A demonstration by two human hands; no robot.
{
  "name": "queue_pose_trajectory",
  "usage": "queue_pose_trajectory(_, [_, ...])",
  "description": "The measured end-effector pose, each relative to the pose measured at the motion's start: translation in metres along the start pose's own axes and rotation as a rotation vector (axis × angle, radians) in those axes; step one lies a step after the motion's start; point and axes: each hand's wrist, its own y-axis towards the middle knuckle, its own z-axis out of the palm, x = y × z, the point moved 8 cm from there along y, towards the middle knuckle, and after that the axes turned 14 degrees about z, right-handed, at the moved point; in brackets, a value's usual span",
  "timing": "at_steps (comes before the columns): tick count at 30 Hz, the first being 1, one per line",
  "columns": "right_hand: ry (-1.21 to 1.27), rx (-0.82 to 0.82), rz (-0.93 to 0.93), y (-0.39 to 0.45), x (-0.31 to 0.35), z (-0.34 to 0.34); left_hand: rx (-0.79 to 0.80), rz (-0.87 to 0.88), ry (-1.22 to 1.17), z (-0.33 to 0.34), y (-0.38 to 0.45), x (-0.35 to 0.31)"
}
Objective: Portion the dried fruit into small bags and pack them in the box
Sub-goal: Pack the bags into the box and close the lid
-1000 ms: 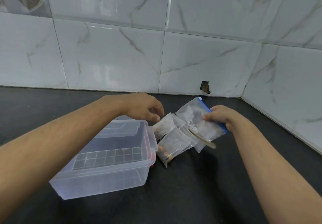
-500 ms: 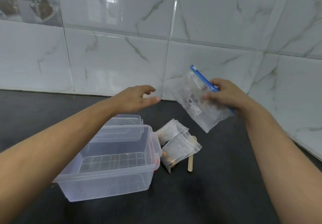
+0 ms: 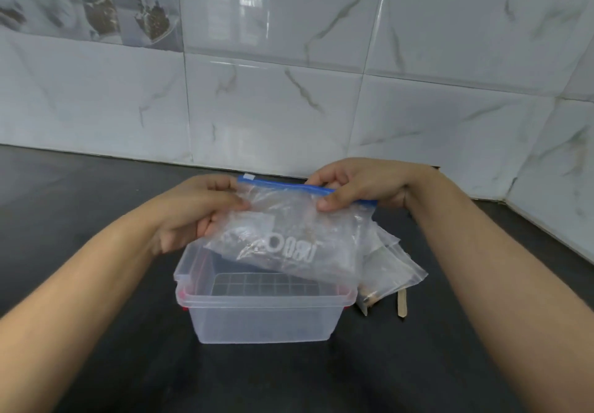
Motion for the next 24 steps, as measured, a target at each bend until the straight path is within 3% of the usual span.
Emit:
queue_pose_trajectory(5, [0.014, 0.077, 0.021, 0.024, -0.003, 0.023, -0.001, -0.024, 0.25, -0.019, -0.017, 0.005])
queue_pose_trajectory(9, [-0.144, 0.058, 0.078, 0.036, -0.013, 0.036, 0.07, 0.138, 0.873, -0.019, -0.017, -0.013])
queue_pose_trajectory(14, [-0.564, -0.056, 0.114, 0.035, -0.001, 0.047, 0.302, 0.085, 1.566, 0.009, -0.014, -0.006])
queue_pose_trajectory(16, [-0.755, -0.191, 0.133, 0.035, 0.003, 0.046, 0.394, 0.114, 1.781, 0.023, -0.016, -0.002])
queue_pose_trajectory(20, [-1.204, -0.687, 0.042, 0.013, 0.026, 0.042, 0.467, 0.179, 1.857, 0.042, -0.015, -0.003])
queue_pose_trajectory(22, [-1.287, -0.786, -0.017, 0.002, 0.032, 0.046, 0.467, 0.19, 1.815, 0.046, -0.01, -0.003])
queue_pose_trajectory(24, [-1.303, -0.755, 0.03, 0.0, 0.025, 0.049, 0.468, 0.197, 1.773, 0.051, -0.005, 0.0])
